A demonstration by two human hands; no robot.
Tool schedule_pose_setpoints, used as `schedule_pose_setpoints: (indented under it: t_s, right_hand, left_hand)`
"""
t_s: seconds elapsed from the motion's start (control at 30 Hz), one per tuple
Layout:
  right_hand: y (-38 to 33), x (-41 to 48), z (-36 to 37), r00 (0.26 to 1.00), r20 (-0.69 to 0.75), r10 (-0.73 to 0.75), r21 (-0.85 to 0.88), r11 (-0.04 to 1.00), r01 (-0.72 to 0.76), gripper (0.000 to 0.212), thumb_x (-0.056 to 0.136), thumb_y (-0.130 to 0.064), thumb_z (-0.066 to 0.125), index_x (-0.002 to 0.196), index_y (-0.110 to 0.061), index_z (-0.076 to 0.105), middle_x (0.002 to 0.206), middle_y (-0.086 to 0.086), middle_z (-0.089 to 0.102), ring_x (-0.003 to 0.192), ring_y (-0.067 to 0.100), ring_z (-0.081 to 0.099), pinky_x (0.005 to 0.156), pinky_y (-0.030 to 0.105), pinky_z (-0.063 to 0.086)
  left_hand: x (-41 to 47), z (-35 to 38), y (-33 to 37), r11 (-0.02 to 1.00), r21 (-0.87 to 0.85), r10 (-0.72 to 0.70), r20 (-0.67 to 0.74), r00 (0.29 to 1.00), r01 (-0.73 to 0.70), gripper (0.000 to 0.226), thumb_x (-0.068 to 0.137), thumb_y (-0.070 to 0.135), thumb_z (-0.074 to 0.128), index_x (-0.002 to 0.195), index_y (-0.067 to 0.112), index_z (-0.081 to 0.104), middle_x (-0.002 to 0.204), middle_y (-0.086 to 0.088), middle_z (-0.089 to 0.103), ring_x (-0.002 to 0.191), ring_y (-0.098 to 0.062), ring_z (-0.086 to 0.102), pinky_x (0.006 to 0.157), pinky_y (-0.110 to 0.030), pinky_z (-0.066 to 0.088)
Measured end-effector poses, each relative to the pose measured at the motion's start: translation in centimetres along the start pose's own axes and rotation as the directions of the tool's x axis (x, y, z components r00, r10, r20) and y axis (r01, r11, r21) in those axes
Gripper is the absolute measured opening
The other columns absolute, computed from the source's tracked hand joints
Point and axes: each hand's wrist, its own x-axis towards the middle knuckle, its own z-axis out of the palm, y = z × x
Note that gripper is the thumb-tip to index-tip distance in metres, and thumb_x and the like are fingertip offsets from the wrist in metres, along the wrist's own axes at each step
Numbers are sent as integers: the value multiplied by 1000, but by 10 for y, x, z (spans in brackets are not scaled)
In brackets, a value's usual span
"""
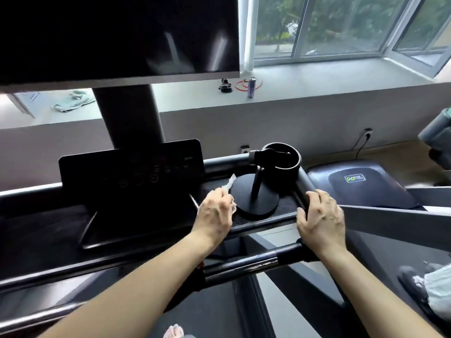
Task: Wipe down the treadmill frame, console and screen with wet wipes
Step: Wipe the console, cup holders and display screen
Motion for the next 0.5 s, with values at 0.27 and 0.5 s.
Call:
schedule_pose_setpoints:
  t_s: [0.27,0.5]
  right_hand:
    - [1,-2,2,997,-66,-26,14,1000,27,44,78,-25,75,118,-12,61,127,12,58,116,34,55,93,47,47]
    - [-2,-1,5,999,-40,-17,-52,999,15,42,79,-35,64,116,-14,63,133,16,54,119,36,52,96,48,47]
  left_hand:
    - [21,-3,-32,893,416,222,-72,972,-173,8,90,7,68,84,12,71,90,-8,61,78,-28,54,67,-37,41]
    - [46,8,-10,960,236,162,-45,986,-147,14,83,-3,65,89,9,62,83,-12,60,74,-31,58,60,-40,52]
